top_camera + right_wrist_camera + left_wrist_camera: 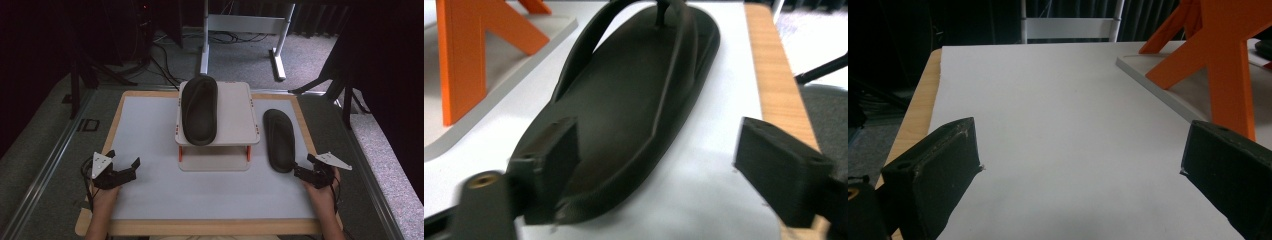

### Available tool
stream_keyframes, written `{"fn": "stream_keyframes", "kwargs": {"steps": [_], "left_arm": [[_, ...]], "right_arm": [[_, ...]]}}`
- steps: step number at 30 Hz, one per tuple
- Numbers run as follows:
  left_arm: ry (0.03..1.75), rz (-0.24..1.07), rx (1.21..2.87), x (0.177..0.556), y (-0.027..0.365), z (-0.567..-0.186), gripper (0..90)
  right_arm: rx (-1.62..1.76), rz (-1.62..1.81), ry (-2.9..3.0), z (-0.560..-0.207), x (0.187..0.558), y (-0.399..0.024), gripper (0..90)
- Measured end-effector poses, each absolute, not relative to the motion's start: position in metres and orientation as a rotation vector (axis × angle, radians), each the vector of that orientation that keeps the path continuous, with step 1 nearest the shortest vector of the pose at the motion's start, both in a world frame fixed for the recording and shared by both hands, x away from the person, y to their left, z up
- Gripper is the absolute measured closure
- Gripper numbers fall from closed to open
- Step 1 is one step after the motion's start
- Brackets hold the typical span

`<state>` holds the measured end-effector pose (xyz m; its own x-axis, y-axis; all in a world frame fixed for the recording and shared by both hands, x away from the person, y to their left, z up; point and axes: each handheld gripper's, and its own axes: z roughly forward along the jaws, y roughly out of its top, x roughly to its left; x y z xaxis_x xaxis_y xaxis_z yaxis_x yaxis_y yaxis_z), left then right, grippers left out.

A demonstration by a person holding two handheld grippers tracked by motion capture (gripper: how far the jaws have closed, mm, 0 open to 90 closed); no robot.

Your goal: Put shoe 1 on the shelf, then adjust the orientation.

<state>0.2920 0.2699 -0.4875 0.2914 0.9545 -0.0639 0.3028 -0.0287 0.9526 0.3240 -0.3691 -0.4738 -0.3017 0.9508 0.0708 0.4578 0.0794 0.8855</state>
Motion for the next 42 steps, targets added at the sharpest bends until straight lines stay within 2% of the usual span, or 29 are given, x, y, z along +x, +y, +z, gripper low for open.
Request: {"fn": "stream_keyframes", "kwargs": {"steps": [9,14,21,42], "left_arm": [[1.188,0.797,1.556,0.292,0.270,-0.487,1.9],[1.185,0.799,1.561,0.292,0.269,-0.487,1.8],[1.187,0.792,1.574,0.293,0.268,-0.487,1.9],[1.173,0.797,1.591,0.293,0.267,-0.487,1.8]], "right_arm": [[1.504,1.159,1.896,-0.460,0.327,-0.375,20.8],[1.623,1.048,1.967,-0.456,0.335,-0.374,30.3],[1.677,0.995,2.026,-0.447,0.349,-0.376,33.0],[1.808,0.822,2.123,-0.424,0.405,-0.382,34.2]]}}
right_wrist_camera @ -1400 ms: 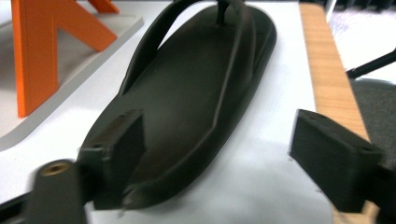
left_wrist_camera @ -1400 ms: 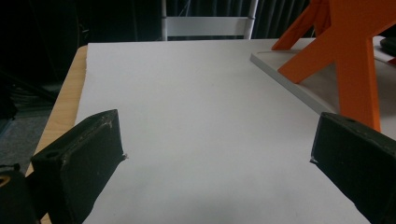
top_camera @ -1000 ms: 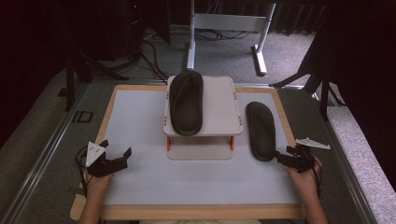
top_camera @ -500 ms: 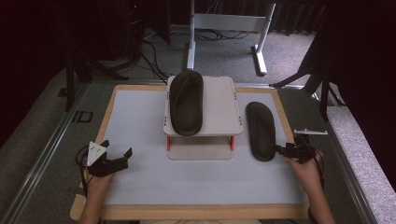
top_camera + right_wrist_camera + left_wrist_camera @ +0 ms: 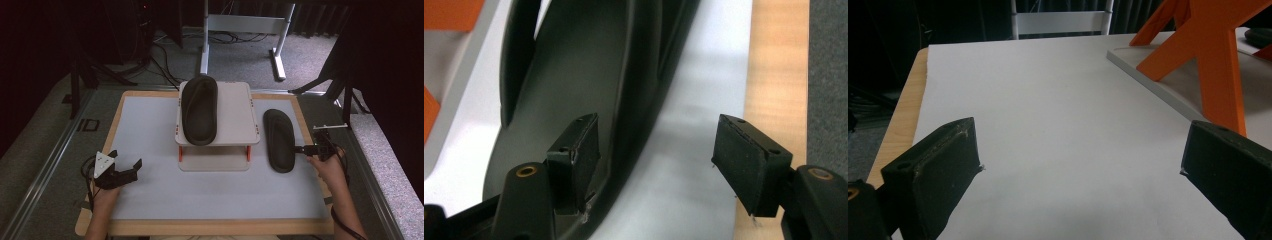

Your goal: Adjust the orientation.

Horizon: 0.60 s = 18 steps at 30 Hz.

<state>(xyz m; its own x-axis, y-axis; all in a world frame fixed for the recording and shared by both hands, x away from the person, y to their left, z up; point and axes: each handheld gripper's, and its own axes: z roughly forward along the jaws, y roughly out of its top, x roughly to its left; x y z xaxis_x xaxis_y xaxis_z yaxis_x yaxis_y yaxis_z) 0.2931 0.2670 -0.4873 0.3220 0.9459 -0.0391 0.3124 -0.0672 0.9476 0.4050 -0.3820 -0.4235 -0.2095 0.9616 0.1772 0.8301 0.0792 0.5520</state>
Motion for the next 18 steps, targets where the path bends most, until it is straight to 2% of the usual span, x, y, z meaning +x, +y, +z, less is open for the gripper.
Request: {"fn": "stream_keyframes", "kwargs": {"steps": [12,18], "left_arm": [[1.181,0.798,1.595,0.294,0.266,-0.487,1.8],[1.181,0.793,1.600,0.294,0.266,-0.487,1.8]], "right_arm": [[1.784,0.705,2.209,-0.411,0.444,-0.370,37.0],[1.793,0.605,2.232,-0.405,0.464,-0.365,44.5]]}}
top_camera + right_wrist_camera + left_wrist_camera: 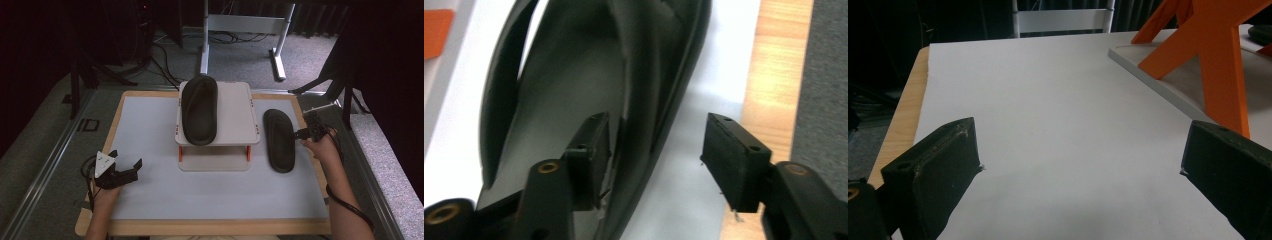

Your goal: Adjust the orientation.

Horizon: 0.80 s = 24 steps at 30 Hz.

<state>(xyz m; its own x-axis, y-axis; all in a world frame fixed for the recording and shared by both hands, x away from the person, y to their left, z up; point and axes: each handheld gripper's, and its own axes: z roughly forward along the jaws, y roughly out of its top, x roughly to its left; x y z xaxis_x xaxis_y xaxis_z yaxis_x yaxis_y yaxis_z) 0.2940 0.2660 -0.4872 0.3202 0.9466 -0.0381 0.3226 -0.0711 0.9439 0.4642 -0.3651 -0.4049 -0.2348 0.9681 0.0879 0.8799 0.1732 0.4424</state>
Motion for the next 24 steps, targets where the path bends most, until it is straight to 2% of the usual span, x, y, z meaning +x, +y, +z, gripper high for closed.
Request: {"fn": "stream_keyframes", "kwargs": {"steps": [3,15,20,24], "left_arm": [[1.181,0.792,1.603,0.294,0.266,-0.487,1.9],[1.175,0.807,1.615,0.294,0.264,-0.487,1.9],[1.177,0.809,1.608,0.294,0.265,-0.487,1.8],[1.176,0.806,1.609,0.294,0.265,-0.487,1.8]], "right_arm": [[1.808,0.559,2.249,-0.402,0.474,-0.364,45.0],[1.854,0.423,2.321,-0.399,0.502,-0.349,56.0],[1.868,0.378,2.336,-0.398,0.509,-0.342,64.1],[1.885,0.354,2.333,-0.398,0.514,-0.337,66.7]]}}
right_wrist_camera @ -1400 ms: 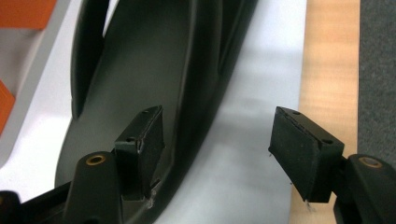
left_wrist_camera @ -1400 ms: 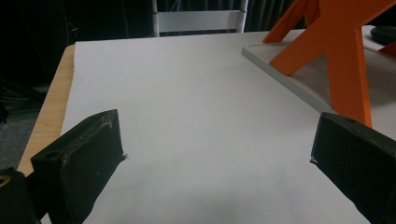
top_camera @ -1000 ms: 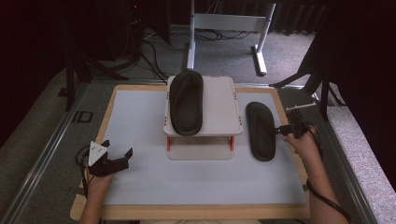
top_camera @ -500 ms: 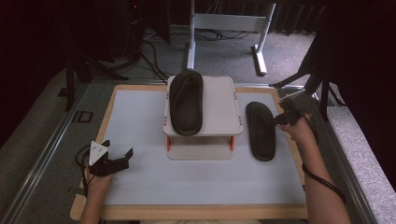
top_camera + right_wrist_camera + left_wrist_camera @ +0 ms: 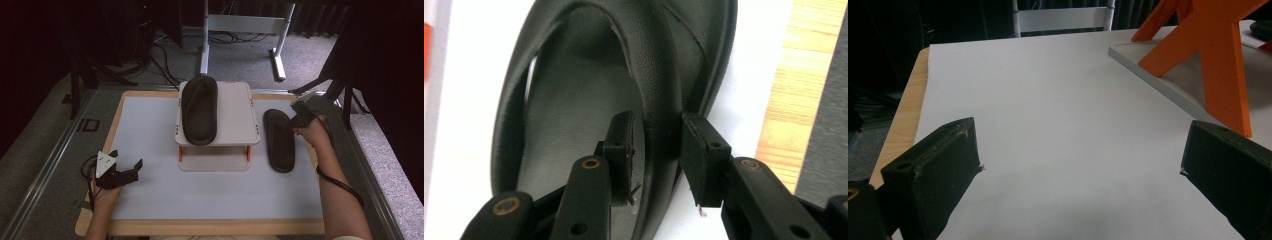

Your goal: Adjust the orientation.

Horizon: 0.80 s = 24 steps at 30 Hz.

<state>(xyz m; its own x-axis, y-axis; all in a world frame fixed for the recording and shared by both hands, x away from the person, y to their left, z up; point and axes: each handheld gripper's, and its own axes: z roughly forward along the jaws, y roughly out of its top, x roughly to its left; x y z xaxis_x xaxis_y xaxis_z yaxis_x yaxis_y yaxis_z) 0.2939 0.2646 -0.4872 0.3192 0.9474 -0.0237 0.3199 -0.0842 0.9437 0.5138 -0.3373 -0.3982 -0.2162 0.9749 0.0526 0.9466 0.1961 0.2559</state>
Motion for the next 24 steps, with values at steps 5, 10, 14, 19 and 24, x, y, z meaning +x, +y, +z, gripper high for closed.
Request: {"fn": "stream_keyframes", "kwargs": {"steps": [5,10,14,19,24], "left_arm": [[1.179,0.805,1.607,0.294,0.265,-0.487,1.8],[1.182,0.806,1.609,0.294,0.265,-0.487,1.9],[1.184,0.803,1.607,0.294,0.265,-0.487,1.8],[1.188,0.799,1.610,0.295,0.265,-0.487,1.8],[1.191,0.799,1.615,0.295,0.265,-0.487,1.9]], "right_arm": [[1.884,0.295,2.334,-0.402,0.517,-0.335,73.0],[1.902,0.290,2.339,-0.401,0.516,-0.336,75.0],[1.899,0.293,2.340,-0.398,0.515,-0.337,75.5],[1.907,0.333,2.340,-0.390,0.512,-0.340,76.1],[1.909,0.346,2.320,-0.374,0.508,-0.344,76.2]]}}
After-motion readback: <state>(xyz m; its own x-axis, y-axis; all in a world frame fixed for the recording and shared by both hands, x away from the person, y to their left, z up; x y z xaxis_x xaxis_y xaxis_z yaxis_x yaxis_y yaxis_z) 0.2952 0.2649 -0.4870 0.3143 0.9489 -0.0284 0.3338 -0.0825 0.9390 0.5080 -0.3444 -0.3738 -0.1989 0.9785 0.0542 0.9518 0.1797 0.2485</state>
